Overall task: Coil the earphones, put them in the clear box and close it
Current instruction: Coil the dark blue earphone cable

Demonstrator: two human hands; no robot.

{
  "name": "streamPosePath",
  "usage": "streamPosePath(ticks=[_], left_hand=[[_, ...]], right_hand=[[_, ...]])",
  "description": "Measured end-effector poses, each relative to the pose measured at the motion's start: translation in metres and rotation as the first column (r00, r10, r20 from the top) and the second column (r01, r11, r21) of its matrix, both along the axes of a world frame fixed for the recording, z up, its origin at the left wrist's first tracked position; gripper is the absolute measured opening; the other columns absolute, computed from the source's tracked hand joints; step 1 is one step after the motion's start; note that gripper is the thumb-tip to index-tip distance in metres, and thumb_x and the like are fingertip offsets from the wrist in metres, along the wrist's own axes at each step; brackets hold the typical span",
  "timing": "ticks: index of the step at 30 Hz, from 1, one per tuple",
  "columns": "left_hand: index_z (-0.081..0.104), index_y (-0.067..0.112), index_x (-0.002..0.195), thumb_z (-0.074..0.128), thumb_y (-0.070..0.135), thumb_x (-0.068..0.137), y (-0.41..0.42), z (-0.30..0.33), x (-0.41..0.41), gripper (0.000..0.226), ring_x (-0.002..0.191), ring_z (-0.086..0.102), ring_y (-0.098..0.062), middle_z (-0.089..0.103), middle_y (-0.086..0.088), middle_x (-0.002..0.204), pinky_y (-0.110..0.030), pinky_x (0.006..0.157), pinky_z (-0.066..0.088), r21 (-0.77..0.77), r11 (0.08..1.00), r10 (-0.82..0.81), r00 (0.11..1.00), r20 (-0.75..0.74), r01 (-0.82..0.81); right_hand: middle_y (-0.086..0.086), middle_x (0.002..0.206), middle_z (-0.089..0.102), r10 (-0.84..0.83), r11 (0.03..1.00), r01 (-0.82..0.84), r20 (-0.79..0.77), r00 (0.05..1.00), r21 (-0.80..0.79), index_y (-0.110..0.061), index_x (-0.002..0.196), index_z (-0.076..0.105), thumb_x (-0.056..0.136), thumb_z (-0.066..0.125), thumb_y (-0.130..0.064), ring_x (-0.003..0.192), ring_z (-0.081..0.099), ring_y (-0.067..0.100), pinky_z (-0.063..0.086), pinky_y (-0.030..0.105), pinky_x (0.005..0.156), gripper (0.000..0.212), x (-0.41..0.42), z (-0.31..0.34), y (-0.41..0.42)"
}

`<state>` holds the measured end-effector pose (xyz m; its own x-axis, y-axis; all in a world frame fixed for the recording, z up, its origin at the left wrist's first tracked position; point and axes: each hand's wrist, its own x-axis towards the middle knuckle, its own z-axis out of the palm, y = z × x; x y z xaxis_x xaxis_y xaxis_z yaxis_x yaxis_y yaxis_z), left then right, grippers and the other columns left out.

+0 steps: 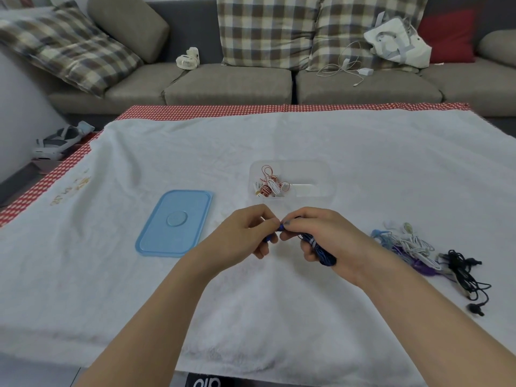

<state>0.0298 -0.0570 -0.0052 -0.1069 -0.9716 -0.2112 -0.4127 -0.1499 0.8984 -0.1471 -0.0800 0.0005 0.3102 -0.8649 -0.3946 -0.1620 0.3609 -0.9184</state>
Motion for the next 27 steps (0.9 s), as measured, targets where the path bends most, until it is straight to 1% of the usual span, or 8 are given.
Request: streamPosePath(ticks=[3, 6, 9, 11, 16, 19, 23, 27], left_hand=[[0.067, 0.01, 0.097, 0.054, 0.023, 0.102, -0.002, -0.003, 0.001, 0.019, 0.072, 0.067, -0.014, 0.073, -0.006, 0.088, -0.033, 0.079, 0.06, -0.011, 1.0, 0.017, 0.999, 0.038, -0.016], [0.068, 0.012, 0.093, 0.054, 0.019, 0.1, -0.004, -0.007, 0.002, 0.017, 0.076, 0.072, -0.014, 0.075, -0.005, 0.088, -0.036, 0.086, 0.062, -0.048, 0.998, 0.042, 0.995, 0.089, -0.038], [0.067, 0.017, 0.089, 0.056, 0.019, 0.098, -0.004, -0.009, 0.002, 0.014, 0.079, 0.074, -0.009, 0.075, 0.002, 0.087, -0.026, 0.08, 0.058, -0.099, 0.994, 0.058, 0.985, 0.165, -0.042], [0.067, 0.021, 0.089, 0.058, 0.021, 0.097, -0.003, -0.011, 0.001, 0.012, 0.081, 0.073, -0.005, 0.075, 0.007, 0.088, -0.022, 0.076, 0.054, -0.127, 0.991, 0.064, 0.978, 0.198, -0.039], [0.068, 0.027, 0.098, 0.057, 0.017, 0.098, -0.005, -0.014, 0.006, 0.014, 0.084, 0.072, 0.003, 0.074, 0.014, 0.096, -0.024, 0.08, 0.055, -0.136, 0.99, 0.072, 0.974, 0.214, -0.043], [0.067, 0.026, 0.101, 0.052, 0.009, 0.098, -0.008, -0.017, 0.019, 0.022, 0.085, 0.073, -0.009, 0.072, 0.01, 0.1, -0.034, 0.078, 0.06, -0.18, 0.974, 0.185, 0.944, 0.272, -0.139], [0.066, 0.023, 0.098, 0.05, 0.007, 0.097, -0.009, -0.018, 0.04, 0.023, 0.081, 0.07, -0.019, 0.071, 0.003, 0.096, -0.033, 0.065, 0.055, -0.25, 0.933, 0.343, 0.842, 0.415, -0.257], [0.068, 0.023, 0.095, 0.057, 0.009, 0.091, -0.006, -0.022, 0.049, 0.018, 0.077, 0.065, -0.015, 0.069, 0.005, 0.094, -0.031, 0.065, 0.054, -0.17, 0.966, 0.257, 0.814, 0.521, -0.197]], right_hand=[[0.004, 0.08, 0.077, 0.006, 1.0, -0.006, -0.039, 0.999, -0.007, -0.011, 0.094, 0.075, 0.089, 0.063, -0.012, 0.049, 0.04, 0.014, 0.032, 0.025, 0.049, 0.013, 0.002, -0.001, -0.001], [0.004, 0.08, 0.077, 0.001, 1.0, -0.001, -0.072, 0.997, 0.0, -0.013, 0.096, 0.075, 0.09, 0.063, -0.02, 0.048, 0.037, 0.016, 0.028, 0.027, 0.049, 0.015, 0.005, -0.004, -0.003], [0.013, 0.076, 0.064, -0.017, 0.999, 0.02, -0.118, 0.993, 0.029, -0.013, 0.094, 0.075, 0.088, 0.062, -0.032, 0.044, 0.036, 0.016, 0.027, 0.027, 0.048, 0.023, 0.009, -0.009, -0.006], [0.017, 0.085, 0.073, -0.014, 1.0, 0.017, -0.11, 0.994, 0.024, -0.013, 0.095, 0.075, 0.09, 0.061, -0.029, 0.043, 0.036, 0.015, 0.027, 0.027, 0.047, 0.022, 0.01, -0.012, -0.006], [-0.001, 0.084, 0.079, -0.07, 0.997, 0.065, -0.115, 0.991, -0.044, -0.013, 0.095, 0.075, 0.089, 0.064, -0.018, 0.04, 0.037, 0.014, 0.028, 0.023, 0.043, 0.014, 0.008, -0.014, -0.005], [0.0, 0.084, 0.078, -0.116, 0.987, 0.098, -0.148, 0.982, -0.124, -0.014, 0.092, 0.075, 0.089, 0.064, -0.014, 0.036, 0.039, 0.009, 0.028, 0.018, 0.037, 0.011, 0.007, -0.015, -0.005], [0.0, 0.081, 0.076, -0.13, 0.969, 0.078, -0.212, 0.969, -0.234, -0.019, 0.092, 0.076, 0.089, 0.064, -0.013, 0.035, 0.045, -0.003, 0.032, 0.014, 0.036, 0.013, 0.007, -0.018, -0.006], [0.0, 0.078, 0.074, -0.128, 0.966, 0.073, -0.213, 0.969, -0.25, -0.02, 0.094, 0.077, 0.088, 0.063, -0.013, 0.035, 0.045, -0.003, 0.032, 0.014, 0.038, 0.017, 0.007, -0.018, -0.007]])
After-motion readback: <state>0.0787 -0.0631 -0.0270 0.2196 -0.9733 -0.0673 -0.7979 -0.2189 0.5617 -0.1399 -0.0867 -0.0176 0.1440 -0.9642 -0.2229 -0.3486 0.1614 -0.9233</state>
